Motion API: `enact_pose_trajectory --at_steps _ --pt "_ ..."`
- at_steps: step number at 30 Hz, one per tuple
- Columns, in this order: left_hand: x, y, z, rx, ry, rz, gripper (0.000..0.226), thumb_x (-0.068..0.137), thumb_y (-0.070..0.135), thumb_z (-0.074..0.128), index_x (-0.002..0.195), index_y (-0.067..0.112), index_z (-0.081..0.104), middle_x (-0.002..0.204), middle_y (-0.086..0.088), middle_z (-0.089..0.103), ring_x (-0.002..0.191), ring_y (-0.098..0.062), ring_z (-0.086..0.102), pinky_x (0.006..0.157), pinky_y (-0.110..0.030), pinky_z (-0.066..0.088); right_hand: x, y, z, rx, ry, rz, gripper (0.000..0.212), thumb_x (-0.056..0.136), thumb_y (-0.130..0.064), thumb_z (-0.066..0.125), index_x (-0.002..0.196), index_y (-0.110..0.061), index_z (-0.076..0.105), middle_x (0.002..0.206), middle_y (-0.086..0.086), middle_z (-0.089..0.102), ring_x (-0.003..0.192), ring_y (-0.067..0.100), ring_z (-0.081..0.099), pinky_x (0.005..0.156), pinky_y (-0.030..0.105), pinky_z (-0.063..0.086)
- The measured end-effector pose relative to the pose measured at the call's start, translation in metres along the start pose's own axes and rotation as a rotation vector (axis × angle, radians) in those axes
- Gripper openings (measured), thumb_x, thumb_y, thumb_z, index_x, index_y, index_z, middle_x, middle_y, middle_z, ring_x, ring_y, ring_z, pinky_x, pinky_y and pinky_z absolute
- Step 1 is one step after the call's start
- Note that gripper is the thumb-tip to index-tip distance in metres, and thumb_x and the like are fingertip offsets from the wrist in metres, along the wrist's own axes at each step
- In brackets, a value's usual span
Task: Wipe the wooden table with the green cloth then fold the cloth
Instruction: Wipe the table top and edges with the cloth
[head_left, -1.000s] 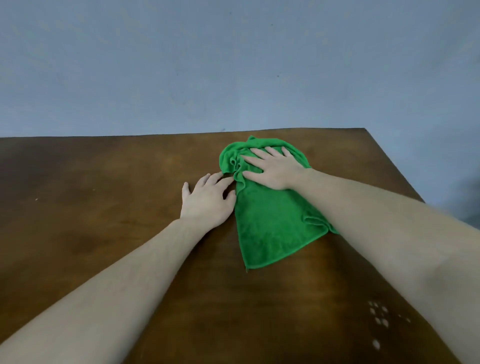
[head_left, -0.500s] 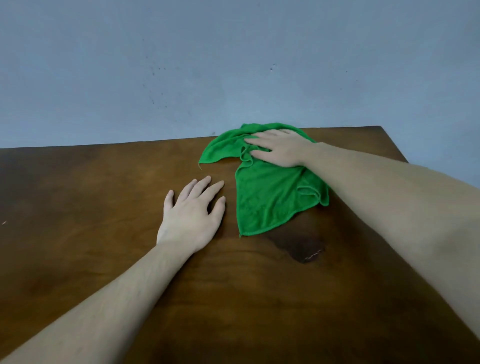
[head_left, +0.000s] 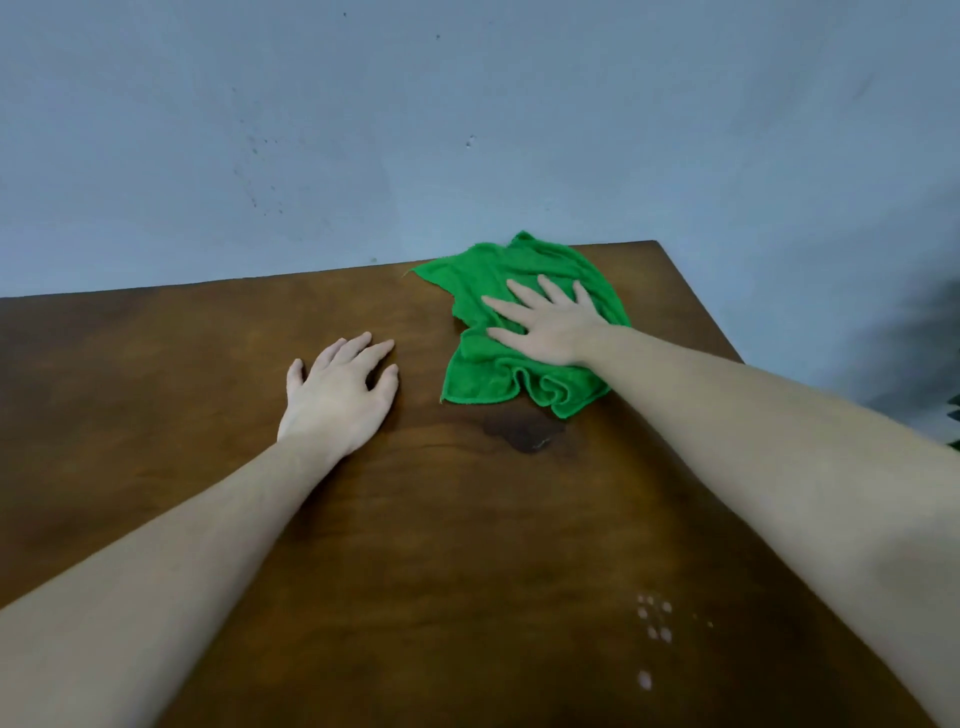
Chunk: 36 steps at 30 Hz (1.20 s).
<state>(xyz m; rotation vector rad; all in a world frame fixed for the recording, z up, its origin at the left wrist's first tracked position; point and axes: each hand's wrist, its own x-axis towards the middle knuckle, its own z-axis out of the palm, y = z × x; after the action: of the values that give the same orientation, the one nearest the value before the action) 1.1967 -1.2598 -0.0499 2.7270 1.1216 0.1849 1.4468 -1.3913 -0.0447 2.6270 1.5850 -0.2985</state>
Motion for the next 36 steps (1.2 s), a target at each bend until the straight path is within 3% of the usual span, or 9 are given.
enact_pose_trajectory --at_steps 6,15,20,22,28,32,36 --pt "-0.033 0.007 -0.008 -0.017 -0.065 0.069 0.050 0.100 0.050 0.028 0.148 0.039 0.035 0.160 0.010 0.026 0.149 -0.016 0.016 0.120 -0.054 0.009 -0.087 -0.052 0.019 -0.020 0.011 -0.051 0.068 0.091 -0.079 0.008 0.154 -0.055 -0.002 0.169 -0.008 -0.008 0.155 0.029 -0.009 0.118 0.066 -0.005" --pt "-0.175 0.018 -0.004 -0.016 -0.084 0.274 0.051 0.101 0.049 0.026 0.151 0.038 0.028 0.162 0.013 0.020 0.150 -0.014 0.010 0.121 -0.051 0.005 -0.226 -0.109 0.049 0.011 0.021 -0.084 0.069 0.094 -0.075 0.012 0.157 -0.049 0.000 0.169 -0.008 -0.007 0.155 0.026 -0.012 0.120 0.062 -0.006" --pt "-0.236 0.018 -0.007 -0.020 -0.112 0.356 0.051 0.101 0.051 0.028 0.151 0.040 0.028 0.162 0.016 0.018 0.151 -0.013 0.008 0.121 -0.051 0.005 -0.302 -0.132 0.064 0.015 0.038 -0.124 0.088 0.078 -0.084 -0.010 0.157 -0.047 -0.001 0.169 -0.010 -0.007 0.155 0.023 -0.012 0.121 0.059 -0.006" --pt "-0.251 0.019 -0.009 -0.016 -0.115 0.376 0.052 0.100 0.052 0.028 0.151 0.041 0.028 0.161 0.017 0.017 0.151 -0.012 0.008 0.121 -0.051 0.006 -0.323 -0.133 0.069 0.022 0.060 -0.130 0.091 0.074 -0.083 -0.013 0.157 -0.048 0.001 0.168 -0.013 -0.006 0.155 0.020 -0.011 0.122 0.056 -0.005" --pt "-0.272 0.018 -0.014 -0.013 -0.128 0.376 0.053 0.100 0.054 0.024 0.151 0.043 0.024 0.162 0.016 0.015 0.151 -0.012 0.005 0.121 -0.049 0.003 -0.364 -0.102 0.075 0.067 0.090 -0.101 0.073 0.082 -0.084 -0.002 0.150 -0.061 0.007 0.166 -0.022 -0.001 0.154 0.007 -0.007 0.125 0.045 -0.001" --pt "-0.274 0.021 -0.017 0.007 -0.143 0.374 0.054 0.100 0.056 0.021 0.152 0.044 0.020 0.163 0.016 0.012 0.151 -0.011 0.002 0.121 -0.050 0.001 -0.376 -0.065 0.074 0.068 0.101 -0.031 0.066 0.078 -0.090 -0.004 0.141 -0.071 0.004 0.165 -0.024 -0.001 0.153 0.006 -0.006 0.125 0.043 0.003" --pt "-0.261 0.025 -0.014 0.021 -0.143 0.352 0.054 0.099 0.058 0.021 0.151 0.045 0.021 0.163 0.015 0.012 0.151 -0.011 0.002 0.121 -0.053 -0.001 -0.369 -0.051 0.072 0.055 0.078 -0.029 0.071 0.078 -0.093 0.002 0.145 -0.070 0.003 0.165 -0.025 -0.004 0.153 0.008 -0.010 0.125 0.043 -0.003"
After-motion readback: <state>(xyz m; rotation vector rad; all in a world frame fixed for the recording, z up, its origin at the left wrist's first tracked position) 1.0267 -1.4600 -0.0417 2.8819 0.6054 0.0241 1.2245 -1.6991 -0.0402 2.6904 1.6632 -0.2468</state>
